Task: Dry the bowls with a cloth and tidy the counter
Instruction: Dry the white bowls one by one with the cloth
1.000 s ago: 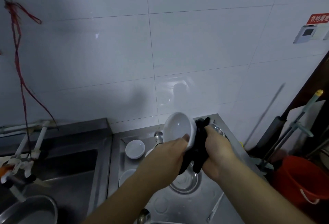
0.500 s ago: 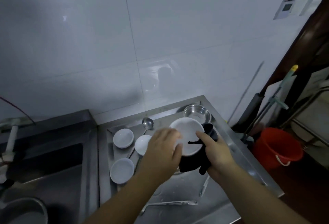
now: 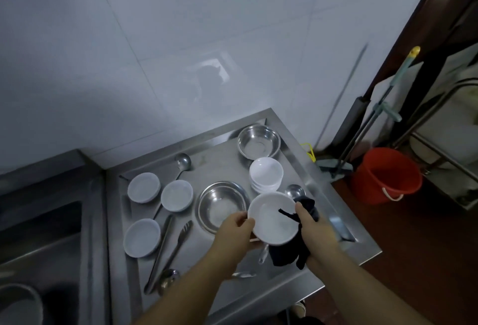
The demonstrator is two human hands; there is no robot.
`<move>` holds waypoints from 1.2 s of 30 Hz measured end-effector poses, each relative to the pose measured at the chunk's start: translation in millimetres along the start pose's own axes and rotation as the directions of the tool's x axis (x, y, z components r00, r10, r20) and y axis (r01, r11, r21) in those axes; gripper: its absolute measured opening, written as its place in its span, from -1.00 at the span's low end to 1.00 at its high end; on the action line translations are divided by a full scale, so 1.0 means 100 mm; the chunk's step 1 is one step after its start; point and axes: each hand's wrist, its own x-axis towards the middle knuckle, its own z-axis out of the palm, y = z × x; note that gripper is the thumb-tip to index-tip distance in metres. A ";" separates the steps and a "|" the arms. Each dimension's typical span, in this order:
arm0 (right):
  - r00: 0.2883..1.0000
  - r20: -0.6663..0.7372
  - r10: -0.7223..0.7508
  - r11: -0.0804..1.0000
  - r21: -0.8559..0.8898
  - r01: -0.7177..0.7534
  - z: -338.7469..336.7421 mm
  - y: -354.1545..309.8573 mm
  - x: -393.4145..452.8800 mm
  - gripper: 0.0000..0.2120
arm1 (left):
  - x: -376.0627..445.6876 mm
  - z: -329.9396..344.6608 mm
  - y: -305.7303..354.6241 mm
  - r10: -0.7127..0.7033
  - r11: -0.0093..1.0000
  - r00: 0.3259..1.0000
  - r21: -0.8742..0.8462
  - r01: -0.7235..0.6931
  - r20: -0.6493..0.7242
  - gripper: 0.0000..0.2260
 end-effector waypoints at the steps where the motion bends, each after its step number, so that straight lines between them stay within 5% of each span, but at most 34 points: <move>1: 1.000 -0.006 0.020 1.000 0.005 -0.020 -0.10 0.01 0.13 -0.75 | 0.05 0.11 -0.03 -0.027 1.000 1.000 -0.012 0.027 0.000 -0.81; 12: 0.997 -0.014 0.076 0.938 -0.339 -0.076 -0.97 0.03 1.43 -0.81 | 0.72 1.03 -0.40 -0.233 0.972 0.972 0.021 0.234 -0.008 -0.75; 22: 0.999 0.033 -0.036 0.697 -0.715 0.049 -0.91 0.21 1.86 -0.77 | 1.23 1.24 -0.90 -0.378 0.926 0.904 -0.070 0.372 -0.200 -0.88; 36: 0.997 0.063 -0.049 0.692 -0.717 0.079 -0.87 0.18 1.97 -0.76 | 1.50 1.33 -1.20 -0.368 0.926 0.889 -0.021 0.377 -0.274 -0.72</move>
